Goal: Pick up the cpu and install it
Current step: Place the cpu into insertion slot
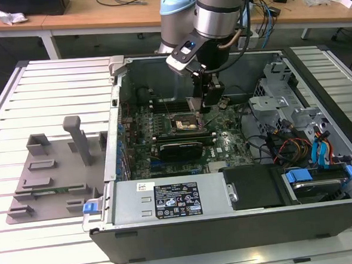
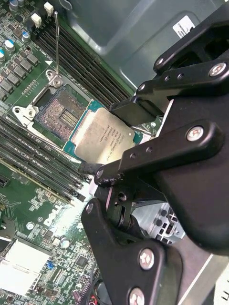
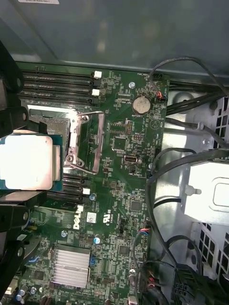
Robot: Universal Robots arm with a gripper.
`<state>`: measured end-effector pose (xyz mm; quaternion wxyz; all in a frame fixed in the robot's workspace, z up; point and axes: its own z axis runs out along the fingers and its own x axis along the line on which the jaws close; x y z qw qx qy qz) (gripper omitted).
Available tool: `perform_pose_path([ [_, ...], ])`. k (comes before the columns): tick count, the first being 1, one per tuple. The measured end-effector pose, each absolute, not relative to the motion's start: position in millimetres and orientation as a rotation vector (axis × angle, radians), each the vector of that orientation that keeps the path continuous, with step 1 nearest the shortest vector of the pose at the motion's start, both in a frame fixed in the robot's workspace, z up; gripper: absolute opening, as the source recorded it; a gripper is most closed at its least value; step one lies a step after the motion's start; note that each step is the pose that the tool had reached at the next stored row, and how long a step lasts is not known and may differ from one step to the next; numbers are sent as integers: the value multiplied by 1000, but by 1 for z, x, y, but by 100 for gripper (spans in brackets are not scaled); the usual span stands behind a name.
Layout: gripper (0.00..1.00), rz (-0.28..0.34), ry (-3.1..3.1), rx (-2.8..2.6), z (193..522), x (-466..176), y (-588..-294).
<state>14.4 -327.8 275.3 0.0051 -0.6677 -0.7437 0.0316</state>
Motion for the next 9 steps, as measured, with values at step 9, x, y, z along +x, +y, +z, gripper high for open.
perform_pose_path([
  [9, 55, 99, -2329, -2091, 265, 2, -326],
])
